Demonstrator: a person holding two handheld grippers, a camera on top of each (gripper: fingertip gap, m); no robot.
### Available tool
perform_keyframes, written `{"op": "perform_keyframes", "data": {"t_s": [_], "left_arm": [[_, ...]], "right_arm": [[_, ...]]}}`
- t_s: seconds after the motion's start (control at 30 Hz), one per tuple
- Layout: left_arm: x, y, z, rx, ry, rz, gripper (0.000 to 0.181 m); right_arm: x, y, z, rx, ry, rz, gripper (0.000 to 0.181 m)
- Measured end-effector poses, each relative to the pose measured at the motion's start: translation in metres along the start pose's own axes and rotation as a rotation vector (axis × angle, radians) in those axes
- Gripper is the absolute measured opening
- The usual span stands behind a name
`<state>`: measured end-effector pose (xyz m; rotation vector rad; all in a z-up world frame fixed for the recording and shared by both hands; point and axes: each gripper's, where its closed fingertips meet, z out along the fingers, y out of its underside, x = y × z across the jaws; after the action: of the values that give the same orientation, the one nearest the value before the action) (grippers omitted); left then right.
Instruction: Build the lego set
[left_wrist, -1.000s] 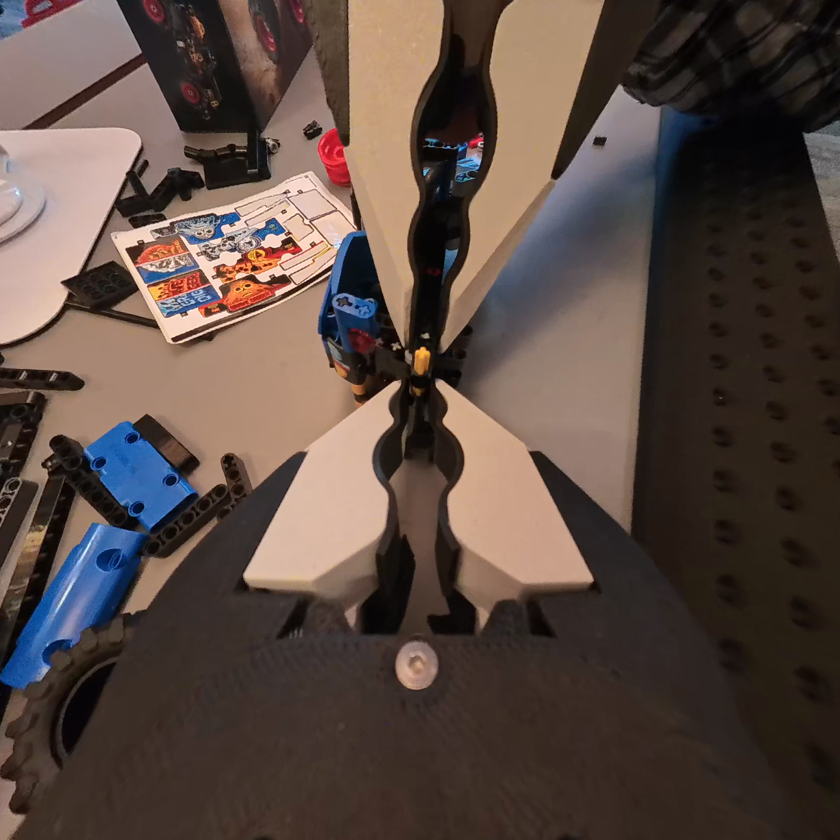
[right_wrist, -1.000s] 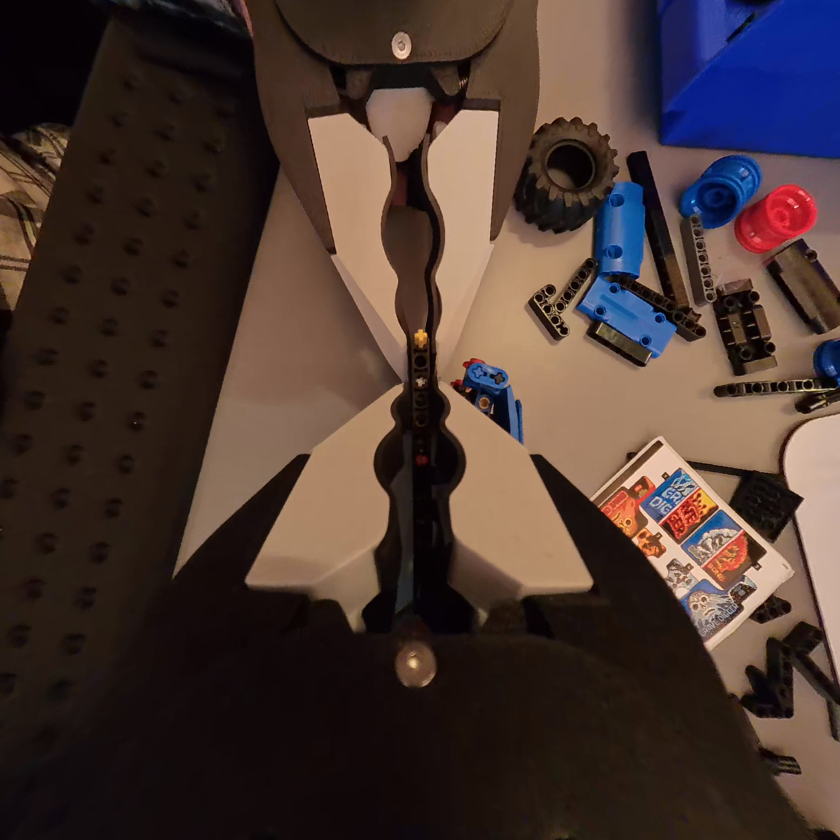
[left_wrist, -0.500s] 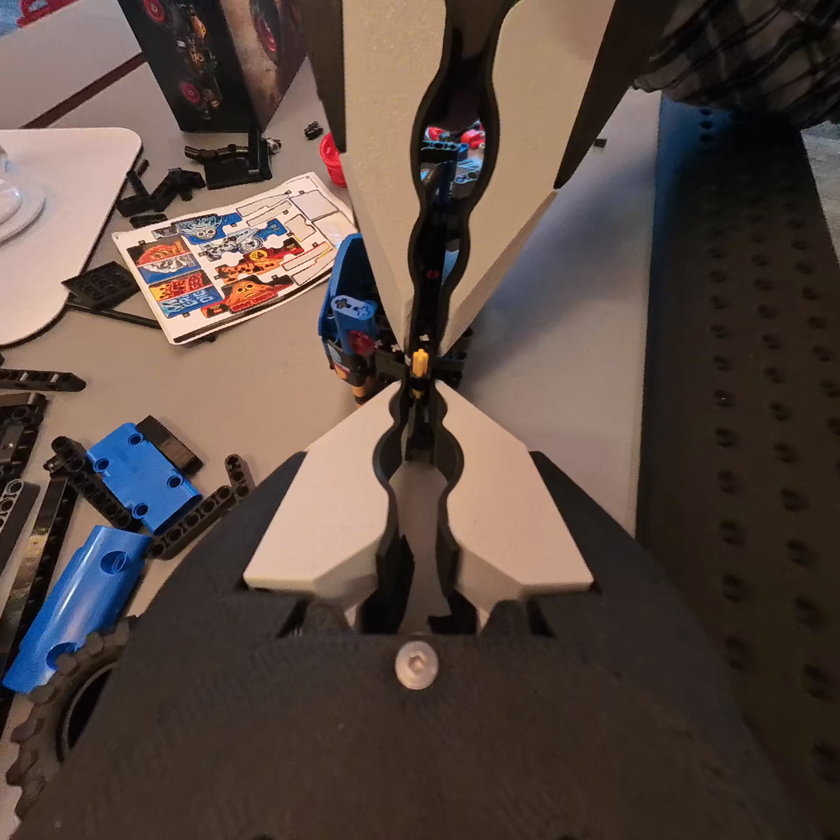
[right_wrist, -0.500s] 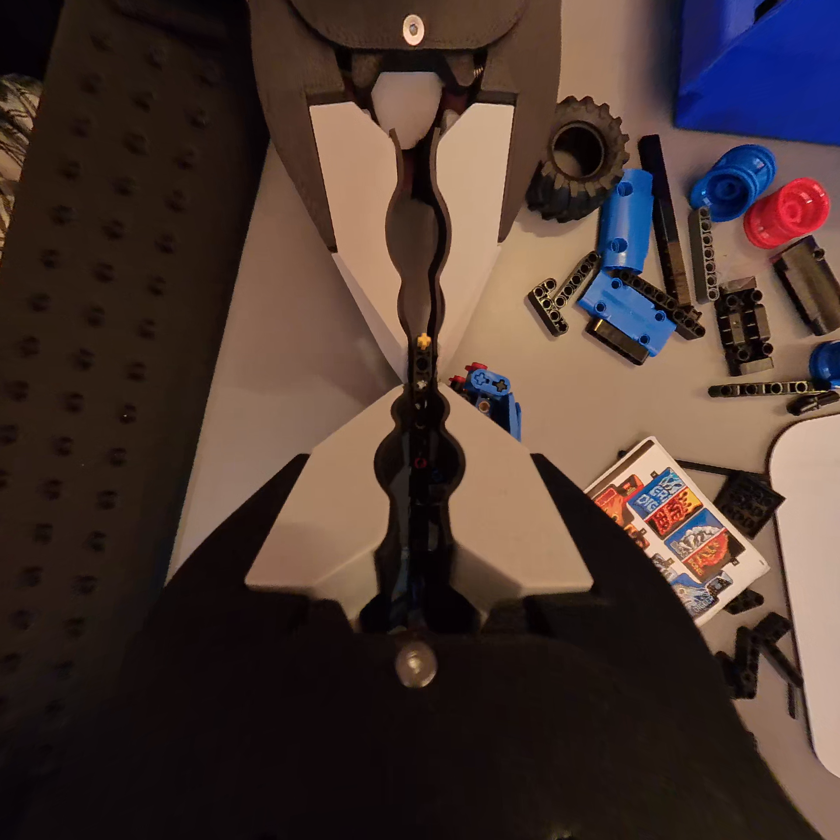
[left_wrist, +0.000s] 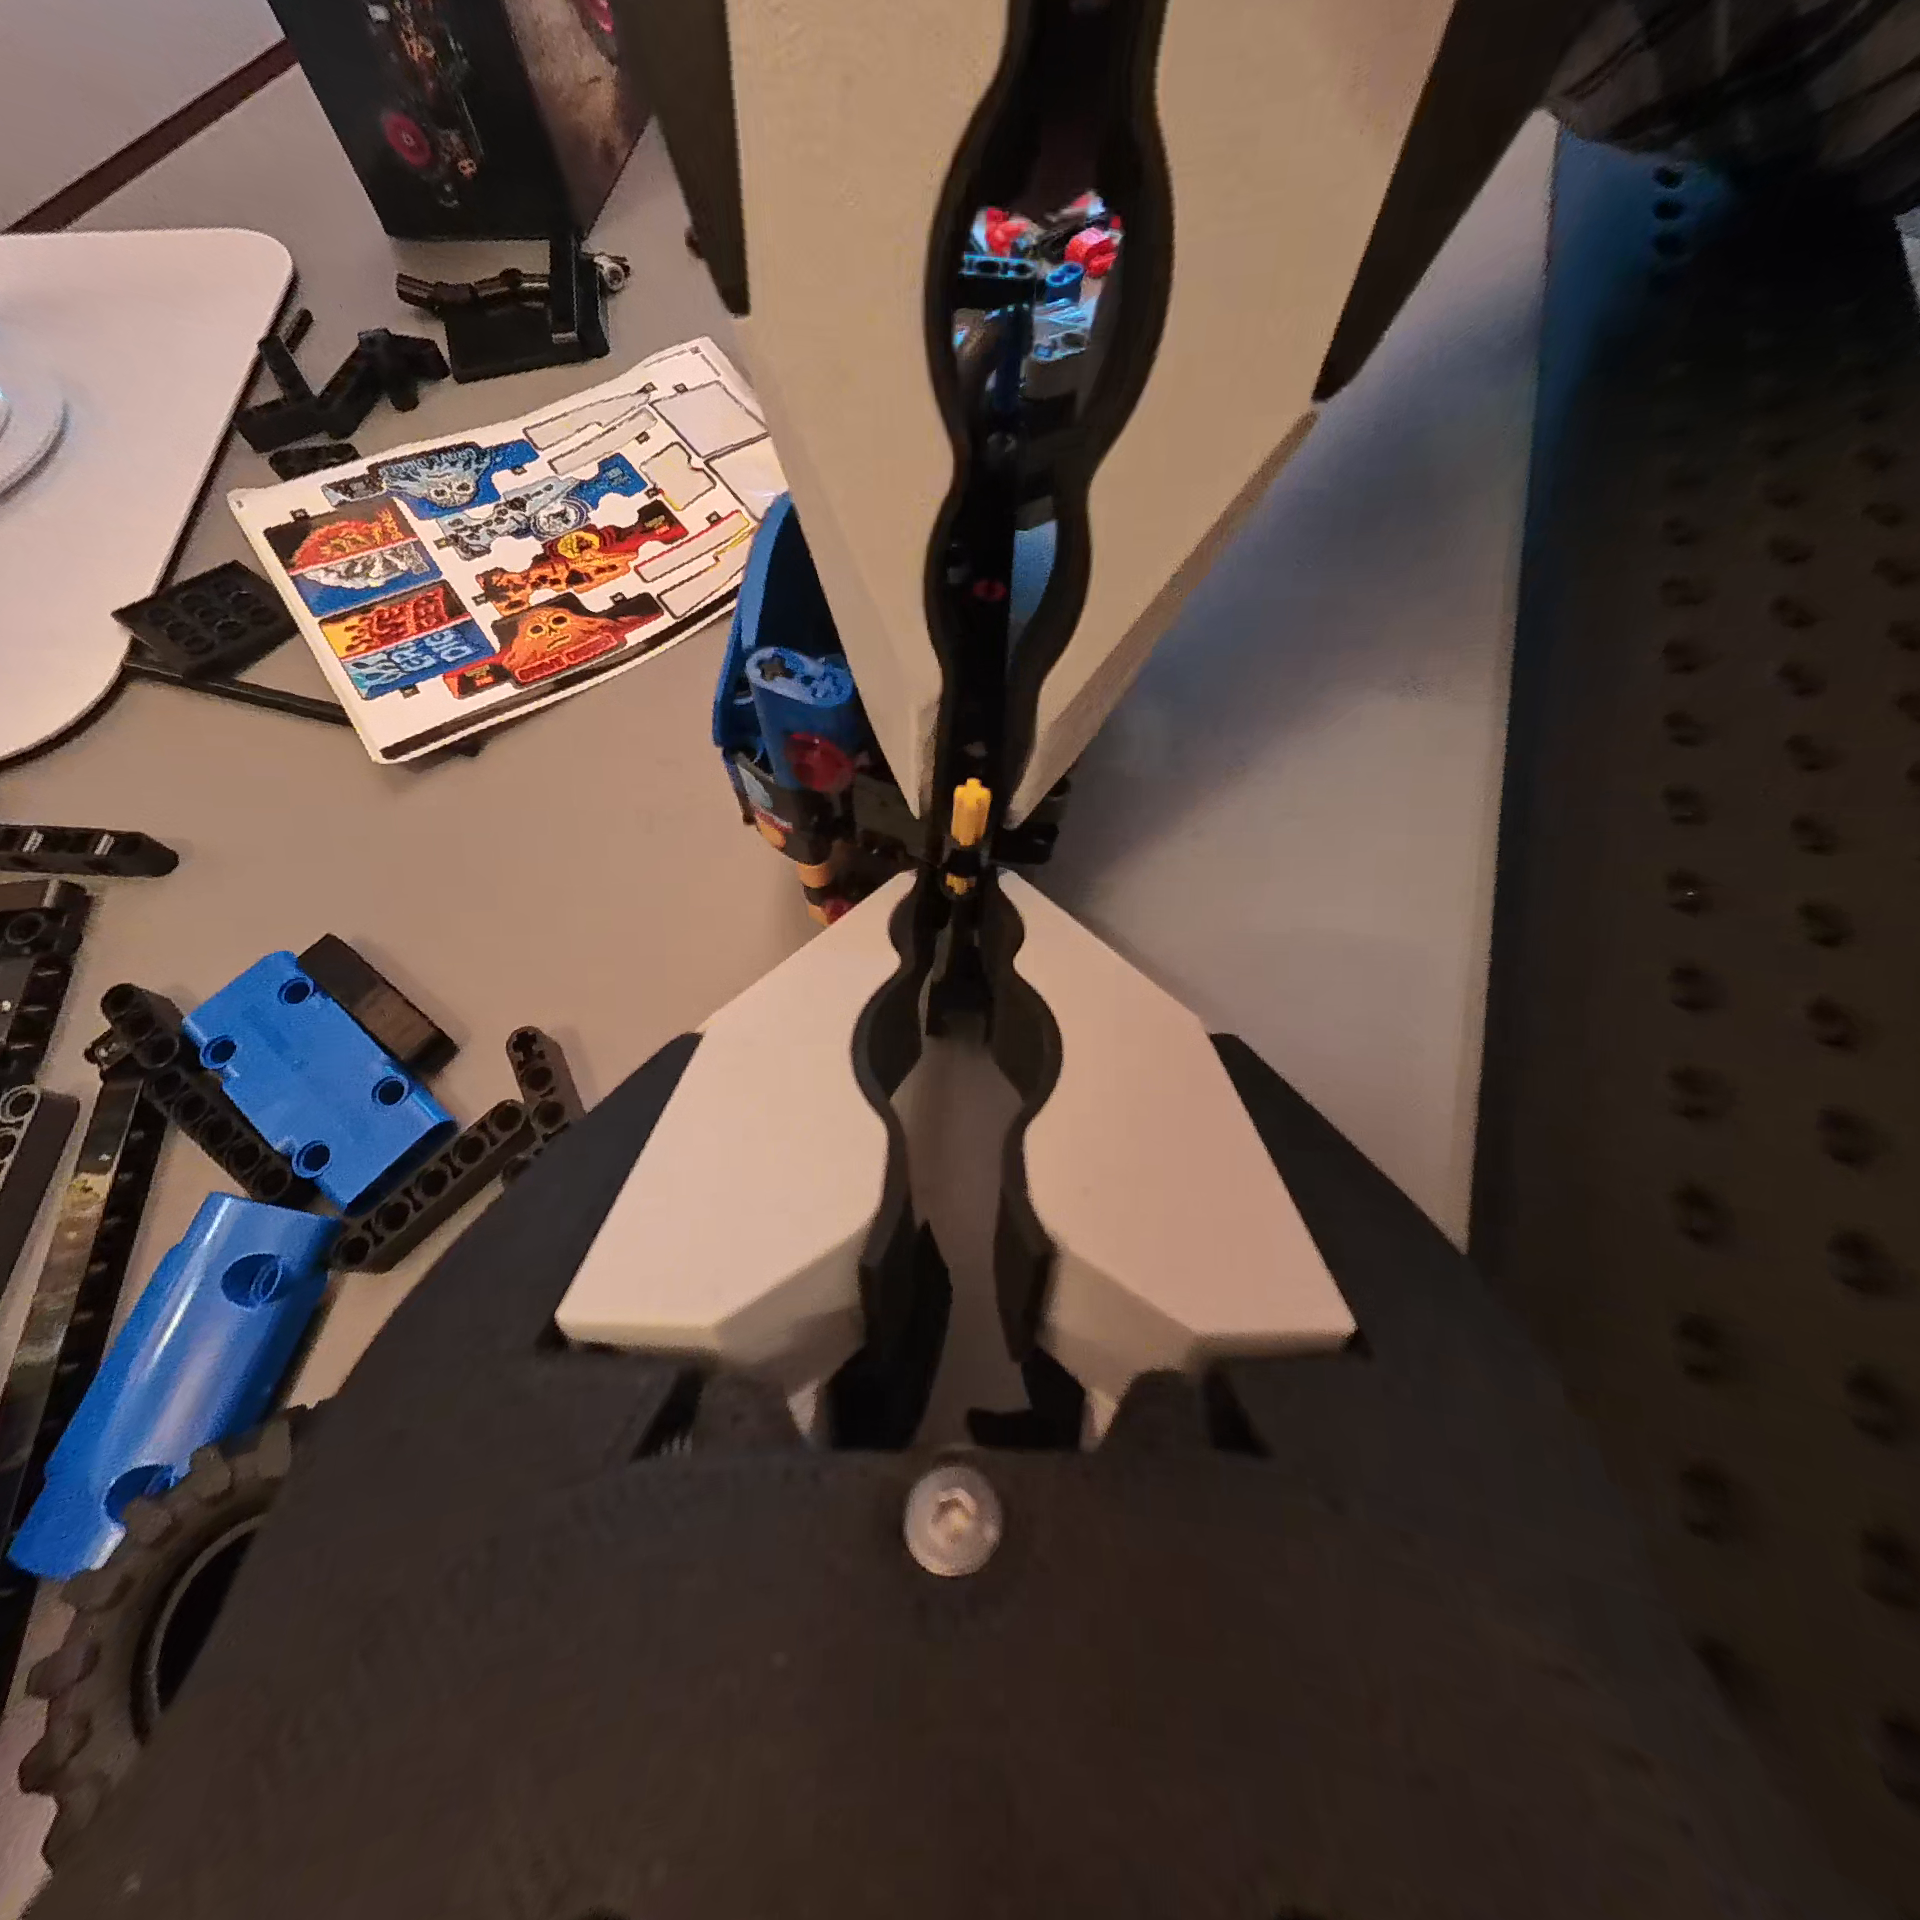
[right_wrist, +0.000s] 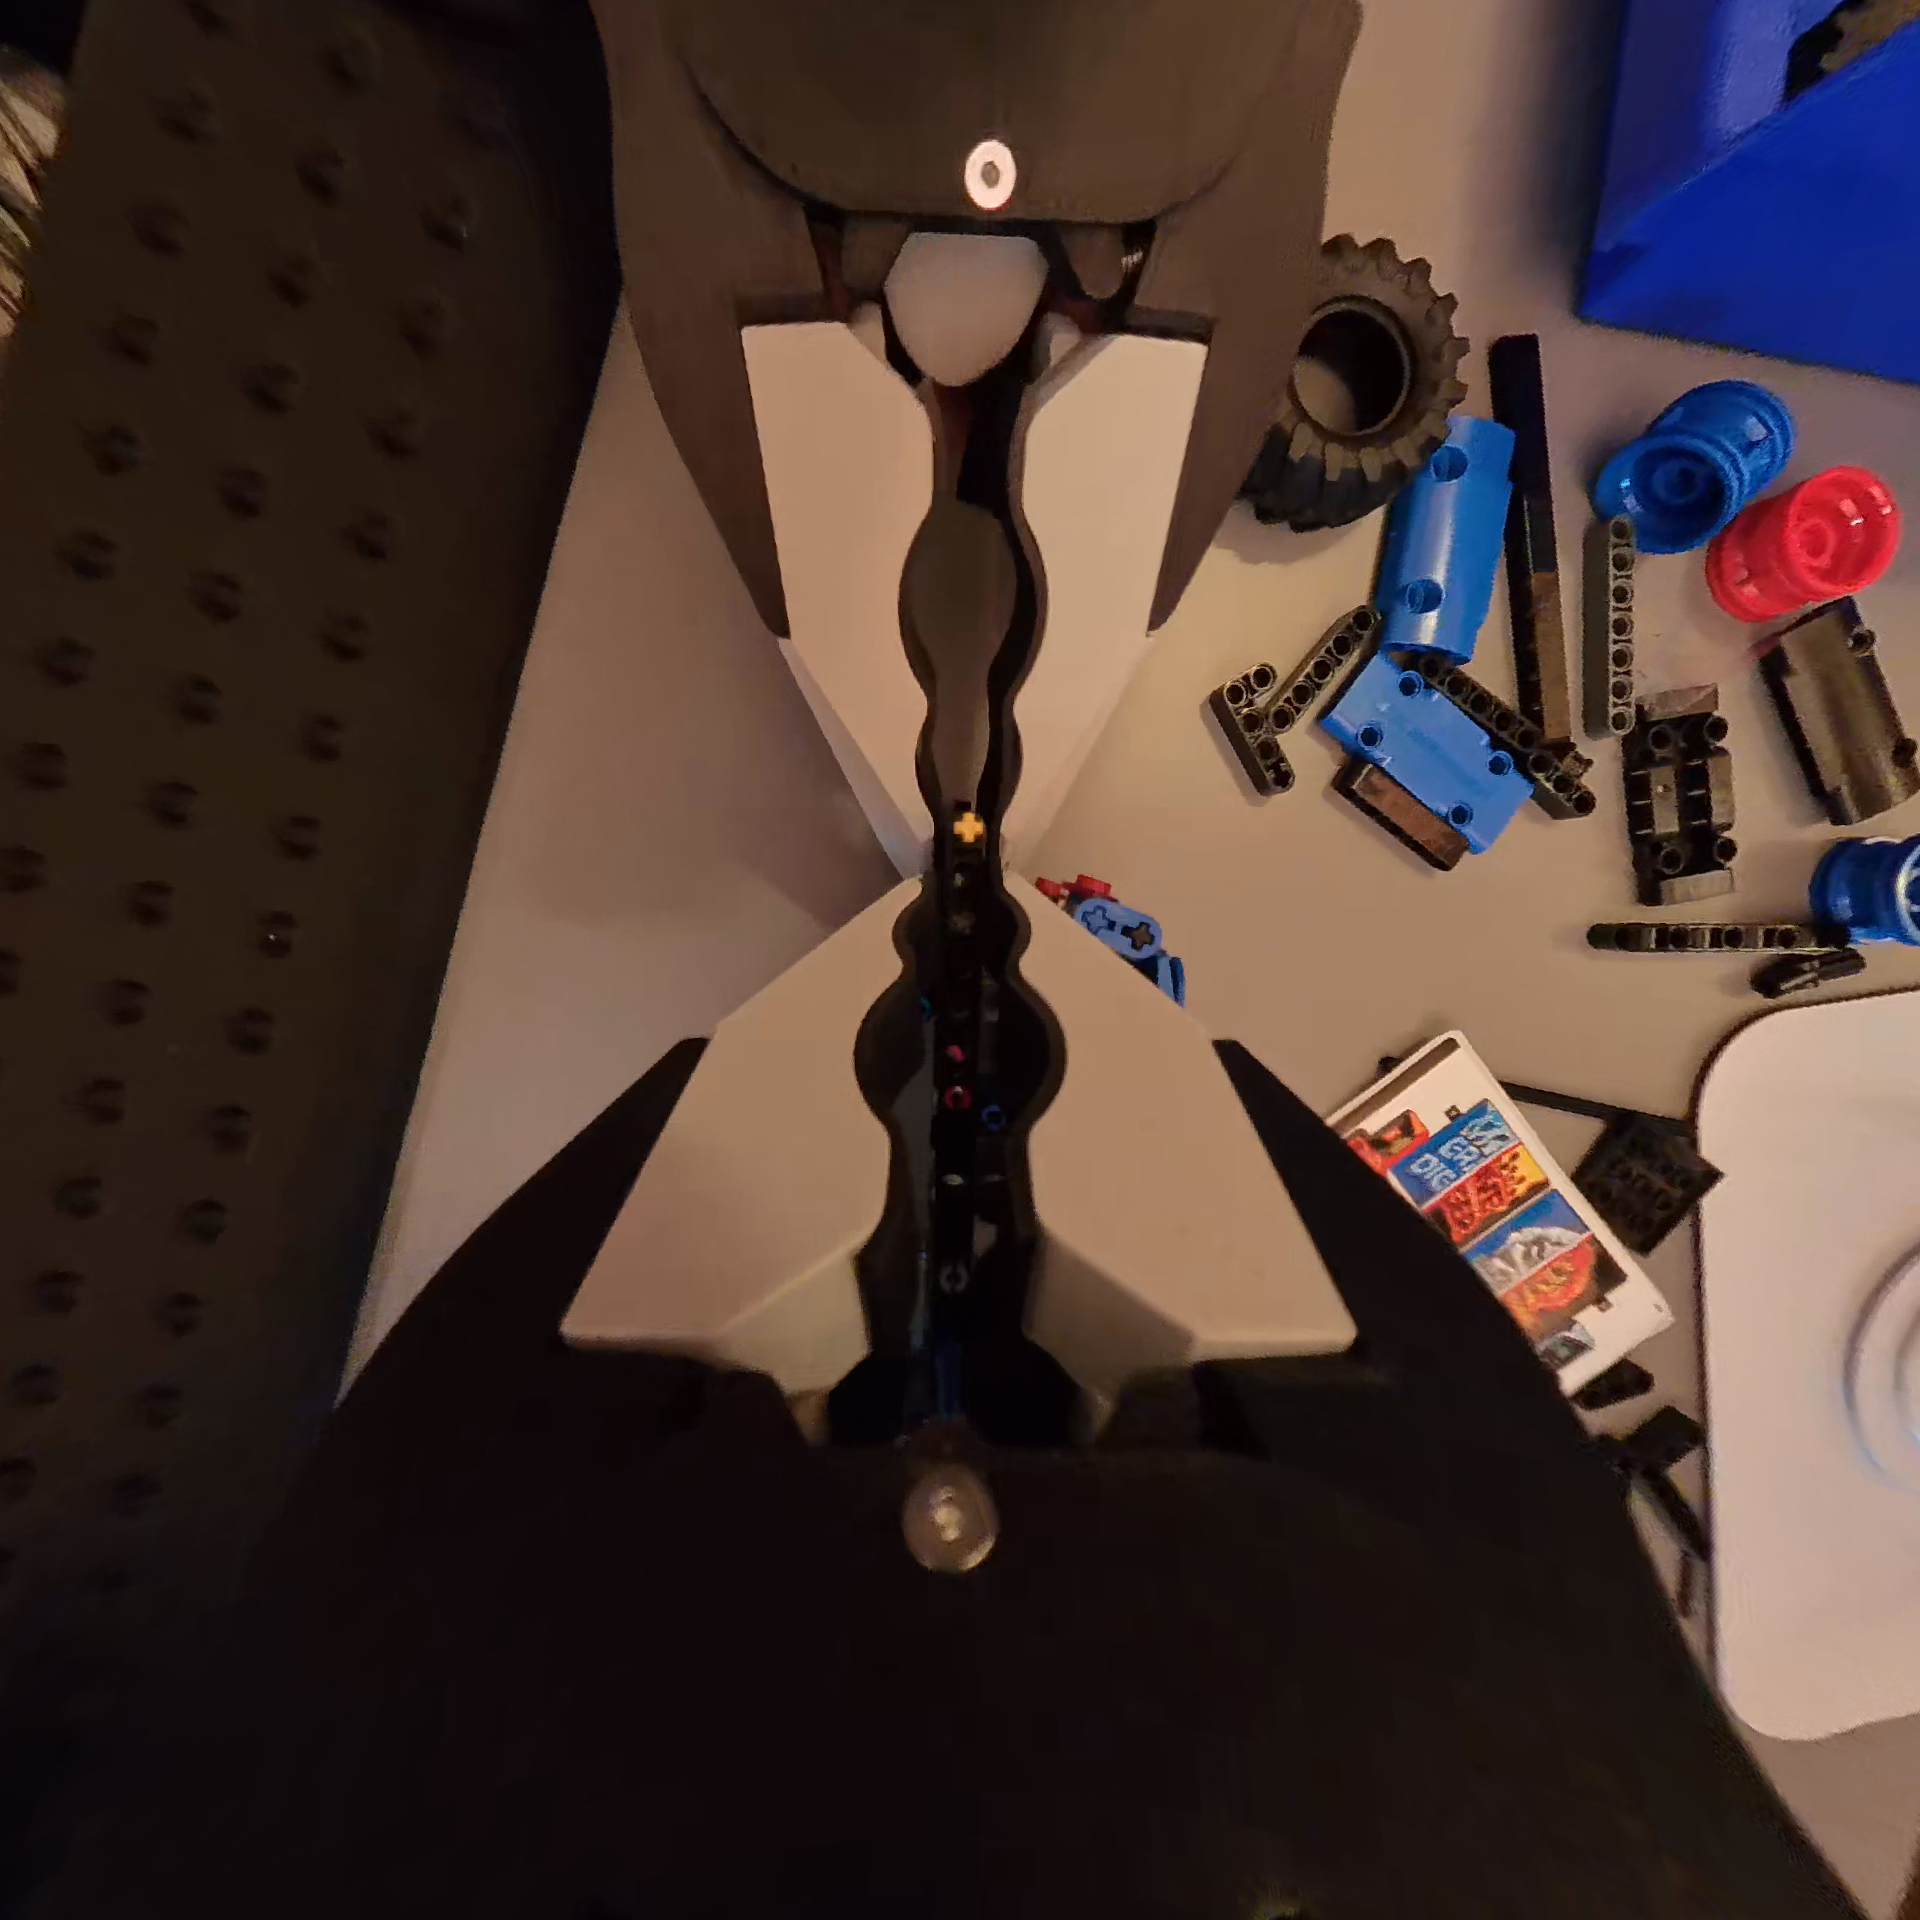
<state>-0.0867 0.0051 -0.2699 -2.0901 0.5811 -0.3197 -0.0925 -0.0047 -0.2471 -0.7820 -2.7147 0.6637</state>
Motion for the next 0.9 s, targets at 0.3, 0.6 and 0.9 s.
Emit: {"op": "perform_keyframes", "data": {"t_s": [0.3,0.6,0.9], "left_arm": [[0.001,-0.001,0.001,0.002,0.004,-0.005,0.004],[-0.002,-0.002,-0.001,0.018,0.001,-0.006,0.007],[-0.001,-0.008,-0.004,0.054,-0.019,0.011,0.016]], "right_arm": [[0.000,0.003,0.006,-0.012,-0.006,-0.027,0.007],[0.001,0.024,-0.035,0.034,0.027,0.040,0.006],[0.000,0.040,-0.034,0.037,0.037,0.055,0.000]]}}
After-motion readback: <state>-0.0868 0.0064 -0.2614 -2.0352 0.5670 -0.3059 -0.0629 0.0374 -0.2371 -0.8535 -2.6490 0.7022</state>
